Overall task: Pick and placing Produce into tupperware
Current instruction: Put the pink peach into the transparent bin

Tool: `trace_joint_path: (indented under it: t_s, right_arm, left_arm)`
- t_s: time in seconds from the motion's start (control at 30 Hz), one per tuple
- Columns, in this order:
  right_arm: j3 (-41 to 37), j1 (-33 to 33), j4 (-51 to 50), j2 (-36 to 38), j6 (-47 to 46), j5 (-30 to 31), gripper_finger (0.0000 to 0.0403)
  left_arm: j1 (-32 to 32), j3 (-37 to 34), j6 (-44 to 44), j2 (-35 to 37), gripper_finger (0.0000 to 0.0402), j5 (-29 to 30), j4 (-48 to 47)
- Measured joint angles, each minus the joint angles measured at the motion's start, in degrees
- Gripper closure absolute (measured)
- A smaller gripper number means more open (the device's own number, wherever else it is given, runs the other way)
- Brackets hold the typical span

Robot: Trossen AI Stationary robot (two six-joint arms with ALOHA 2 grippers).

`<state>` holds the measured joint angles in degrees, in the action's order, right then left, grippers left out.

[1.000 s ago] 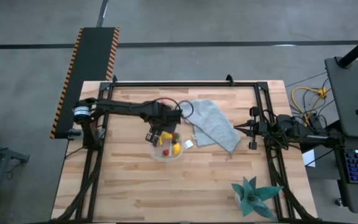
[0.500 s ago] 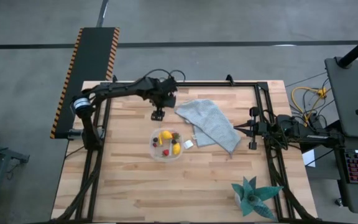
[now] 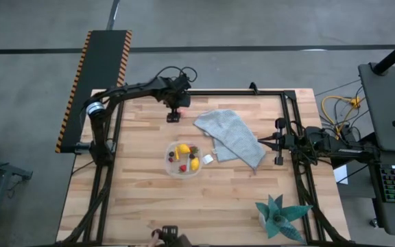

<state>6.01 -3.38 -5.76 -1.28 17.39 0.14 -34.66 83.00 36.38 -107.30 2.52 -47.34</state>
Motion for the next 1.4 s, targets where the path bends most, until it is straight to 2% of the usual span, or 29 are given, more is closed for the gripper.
trace_joint_path:
  t_s: [0.4,0.8,1.4]
  right_arm:
    - [0.0,0.0,-1.0,0.0,-0.9,0.0,0.0394]
    - [0.0,0.0,-1.5,0.0,-0.9,0.0,0.0394]
    - [0.0,0.0,-1.5,0.0,-0.9,0.0,0.0394]
  left_arm:
    - [-1.0,3.9,0.6,-6.8,0.0102,1.2,0.4]
    - [-1.1,4.4,1.5,-10.7,0.0102,1.0,0.4]
    - [-1.1,4.3,2.1,-11.1,0.0102,0.9,2.0]
